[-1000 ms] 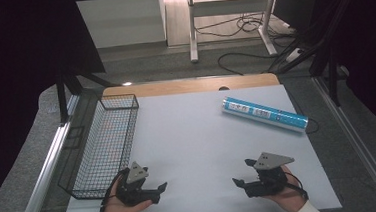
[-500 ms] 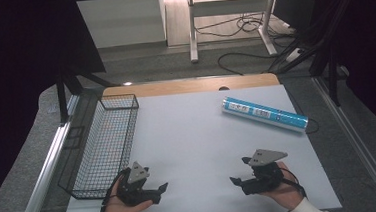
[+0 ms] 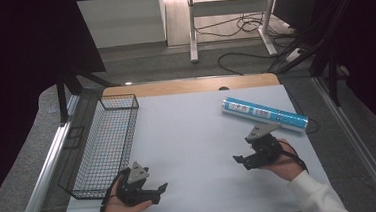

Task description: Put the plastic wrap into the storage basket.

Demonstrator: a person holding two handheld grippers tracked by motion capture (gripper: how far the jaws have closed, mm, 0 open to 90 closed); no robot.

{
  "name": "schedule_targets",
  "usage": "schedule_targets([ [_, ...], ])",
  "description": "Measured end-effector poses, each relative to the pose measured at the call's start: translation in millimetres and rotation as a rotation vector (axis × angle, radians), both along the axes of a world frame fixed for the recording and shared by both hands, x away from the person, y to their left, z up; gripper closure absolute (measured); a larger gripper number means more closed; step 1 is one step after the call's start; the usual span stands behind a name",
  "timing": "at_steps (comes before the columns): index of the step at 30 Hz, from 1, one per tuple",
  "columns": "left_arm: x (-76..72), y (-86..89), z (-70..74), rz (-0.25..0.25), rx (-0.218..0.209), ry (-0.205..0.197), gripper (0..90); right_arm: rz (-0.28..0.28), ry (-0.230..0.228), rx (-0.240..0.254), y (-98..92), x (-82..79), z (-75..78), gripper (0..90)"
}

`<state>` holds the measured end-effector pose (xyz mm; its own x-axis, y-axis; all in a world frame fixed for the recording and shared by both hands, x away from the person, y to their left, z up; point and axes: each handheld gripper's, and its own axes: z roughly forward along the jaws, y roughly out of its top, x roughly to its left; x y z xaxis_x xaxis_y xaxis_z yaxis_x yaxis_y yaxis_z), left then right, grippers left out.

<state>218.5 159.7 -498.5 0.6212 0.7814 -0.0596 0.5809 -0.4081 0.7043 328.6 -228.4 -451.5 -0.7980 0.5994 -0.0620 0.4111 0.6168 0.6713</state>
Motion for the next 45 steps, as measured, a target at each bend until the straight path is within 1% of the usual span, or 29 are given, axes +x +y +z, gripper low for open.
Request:
schedule_targets([
  [1,0.1,-0.1,-0.2,0.001,0.000,0.000,17.0,-0.007,0.011,-0.006,-4.9,9.2,2.2,21.5],
  [2,0.3,-0.1,-0.4,0.001,0.000,0.001,17.0,-0.010,0.014,-0.014,-6.4,12.1,2.9,21.6],
  [3,0.4,0.0,-0.5,0.000,0.002,0.002,17.0,-0.014,0.010,-0.031,-8.6,17.3,4.4,21.7],
  [4,0.4,0.0,-0.5,0.000,0.002,0.002,17.1,-0.014,0.010,-0.031,-8.6,17.3,4.4,21.7],
  [5,0.6,0.0,-0.8,0.001,0.002,0.004,17.1,-0.023,0.008,-0.049,-11.9,25.6,6.7,22.2],
  [6,0.6,0.0,-0.8,0.001,0.002,0.004,17.0,-0.023,0.008,-0.049,-11.9,25.6,6.7,22.2],
  [7,0.6,0.1,-0.9,0.001,0.003,0.004,17.1,-0.029,0.006,-0.066,-14.8,33.2,8.5,22.4],
  [8,0.6,0.2,-0.9,0.000,0.004,0.004,17.1,-0.029,0.006,-0.066,-14.8,33.2,8.5,22.4],
  [9,0.5,0.4,-0.9,0.000,0.004,0.003,17.1,-0.044,0.003,-0.084,-18.3,42.2,9.7,22.4],
  [10,0.5,0.4,-0.9,0.000,0.004,0.003,17.0,-0.044,0.003,-0.084,-18.3,42.2,9.7,22.4],
  [11,0.7,0.8,-0.9,0.001,0.004,0.002,17.1,-0.053,0.003,-0.099,-21.6,50.1,9.4,22.4],
  [12,0.8,0.9,-0.9,0.002,0.003,0.002,17.1,-0.053,0.003,-0.099,-21.6,50.1,9.4,22.4],
  [15,1.0,1.0,-1.4,0.004,0.004,0.003,17.1,-0.073,0.006,-0.116,-25.8,60.7,8.8,22.5],
  [17,1.2,1.0,-1.6,0.005,0.004,0.002,17.1,-0.079,-0.004,-0.131,-29.4,69.3,9.1,22.5],
  [18,1.4,1.1,-1.8,0.006,0.004,0.002,17.0,-0.102,-0.010,-0.134,-33.8,79.3,10.5,22.3],
  [20,1.6,1.2,-1.9,0.007,0.005,0.002,17.0,-0.106,-0.012,-0.132,-35.7,83.1,11.2,22.2],
  [21,1.7,1.4,-2.1,0.008,0.005,0.003,17.0,-0.115,-0.012,-0.136,-38.1,88.5,11.9,21.8],
  [24,2.2,1.9,-2.3,0.006,0.006,0.006,17.0,-0.142,-0.013,-0.172,-44.0,104.9,13.3,21.1],
  [25,2.3,2.1,-2.6,0.006,0.005,0.007,17.0,-0.146,-0.007,-0.190,-47.2,113.7,13.9,21.0],
  [26,2.3,2.1,-2.6,0.006,0.005,0.007,17.0,-0.146,-0.007,-0.190,-47.2,113.7,13.9,21.0],
  [27,2.4,2.3,-2.9,0.006,0.005,0.006,17.1,-0.153,0.003,-0.207,-51.0,121.9,13.4,20.6],
  [29,2.5,2.5,-3.0,0.006,0.005,0.004,17.1,-0.157,0.006,-0.211,-52.6,125.0,12.7,20.5],
  [30,2.4,2.6,-2.9,0.005,0.006,0.004,17.1,-0.164,0.022,-0.220,-58.2,133.8,10.4,20.3],
  [31,2.5,2.6,-2.9,0.005,0.006,0.004,17.1,-0.164,0.022,-0.220,-58.2,133.8,10.4,20.3],
  [32,2.5,2.6,-3.0,0.006,0.005,0.003,17.0,-0.177,0.034,-0.227,-62.4,140.2,8.0,20.4],
  [34,2.6,2.3,-3.4,0.005,0.006,0.006,17.0,-0.177,0.052,-0.245,-66.1,146.7,4.5,19.8],
  [41,3.1,2.9,-3.6,0.008,0.008,0.005,17.1,-0.166,0.082,-0.257,-71.9,162.7,-1.8,19.3],
  [42,3.1,3.0,-3.8,0.008,0.008,0.006,17.1,-0.167,0.100,-0.266,-73.3,167.1,-4.8,19.2],
  [45,3.4,3.2,-4.3,0.008,0.010,0.007,17.1,-0.161,0.115,-0.278,-75.0,170.5,-7.5,19.2],
])
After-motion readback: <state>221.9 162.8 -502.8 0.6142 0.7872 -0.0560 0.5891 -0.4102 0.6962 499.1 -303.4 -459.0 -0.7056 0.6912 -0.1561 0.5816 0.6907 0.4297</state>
